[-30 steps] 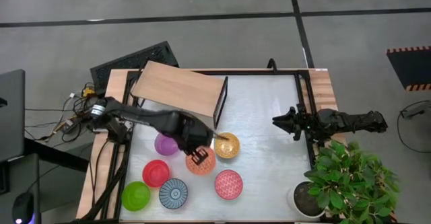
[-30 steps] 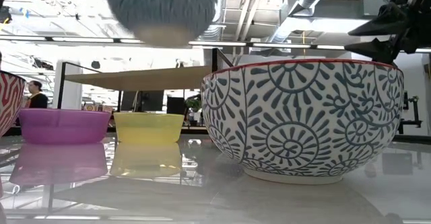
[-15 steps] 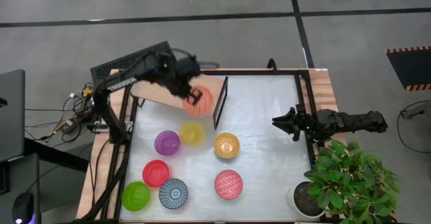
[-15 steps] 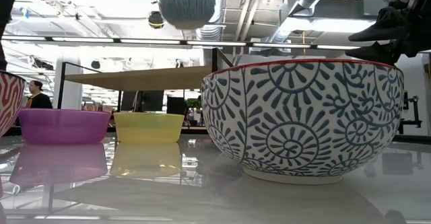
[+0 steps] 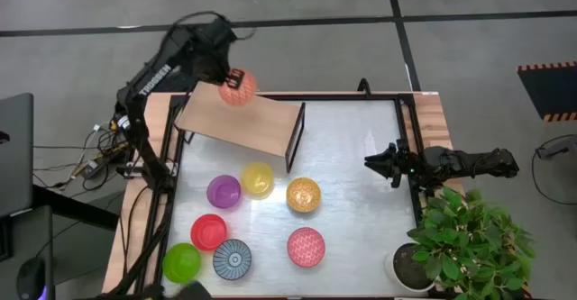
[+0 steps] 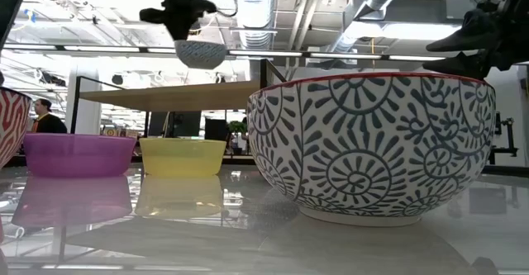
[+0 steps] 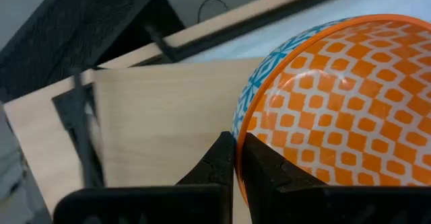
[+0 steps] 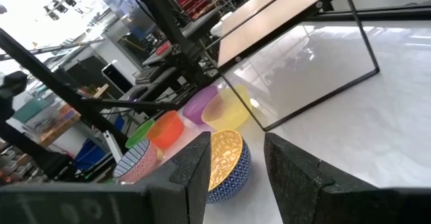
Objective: Place and stack bowls onto a shelf
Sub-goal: Put the orange patterned bowl on the shelf
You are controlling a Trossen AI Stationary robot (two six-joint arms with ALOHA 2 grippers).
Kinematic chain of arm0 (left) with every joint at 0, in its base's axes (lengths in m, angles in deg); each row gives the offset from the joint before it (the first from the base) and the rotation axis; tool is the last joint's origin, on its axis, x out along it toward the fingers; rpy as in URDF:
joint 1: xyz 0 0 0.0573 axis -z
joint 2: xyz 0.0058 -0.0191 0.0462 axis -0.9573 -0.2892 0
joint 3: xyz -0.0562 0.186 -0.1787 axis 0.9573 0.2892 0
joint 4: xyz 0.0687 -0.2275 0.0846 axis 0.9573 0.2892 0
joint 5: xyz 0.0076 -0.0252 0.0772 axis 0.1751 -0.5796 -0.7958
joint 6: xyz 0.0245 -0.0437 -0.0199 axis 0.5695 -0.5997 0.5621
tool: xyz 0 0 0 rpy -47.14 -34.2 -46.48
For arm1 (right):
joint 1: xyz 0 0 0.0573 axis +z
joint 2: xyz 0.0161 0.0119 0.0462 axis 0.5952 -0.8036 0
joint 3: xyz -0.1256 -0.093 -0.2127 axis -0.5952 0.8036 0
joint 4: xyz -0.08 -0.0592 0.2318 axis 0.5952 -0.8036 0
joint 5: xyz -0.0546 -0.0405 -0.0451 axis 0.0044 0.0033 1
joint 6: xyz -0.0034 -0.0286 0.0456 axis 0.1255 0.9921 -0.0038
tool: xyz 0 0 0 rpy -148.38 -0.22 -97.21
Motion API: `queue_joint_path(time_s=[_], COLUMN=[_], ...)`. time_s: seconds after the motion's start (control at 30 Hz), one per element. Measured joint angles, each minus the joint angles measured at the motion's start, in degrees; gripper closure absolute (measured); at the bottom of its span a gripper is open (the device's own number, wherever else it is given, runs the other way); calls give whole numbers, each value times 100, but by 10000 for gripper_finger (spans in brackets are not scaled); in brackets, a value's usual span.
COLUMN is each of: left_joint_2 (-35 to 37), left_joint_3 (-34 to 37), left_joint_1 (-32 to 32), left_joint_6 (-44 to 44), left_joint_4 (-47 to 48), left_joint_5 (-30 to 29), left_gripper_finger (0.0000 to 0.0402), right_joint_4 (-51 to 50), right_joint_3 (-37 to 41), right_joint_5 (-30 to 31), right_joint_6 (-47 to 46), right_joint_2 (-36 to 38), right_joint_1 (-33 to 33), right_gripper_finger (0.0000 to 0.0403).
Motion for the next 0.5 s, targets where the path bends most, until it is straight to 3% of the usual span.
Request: queue_joint_path(time_s=[0.17,0.5], left_joint_2=[2,0], left_joint_3=[152,990], left_joint_1=[-621,-730], left_joint_6=[287,643], left_joint_4=[-2,2], left_joint_5=[326,441], left_gripper_finger=[402,401], right_joint_4=[-12,-26], right_joint_3=[0,0], right_joint_5=[133,157], right_joint_6=[2,4], right_joint_2=[0,-2], right_joint_1=[0,0], right_gripper_finger=[239,239])
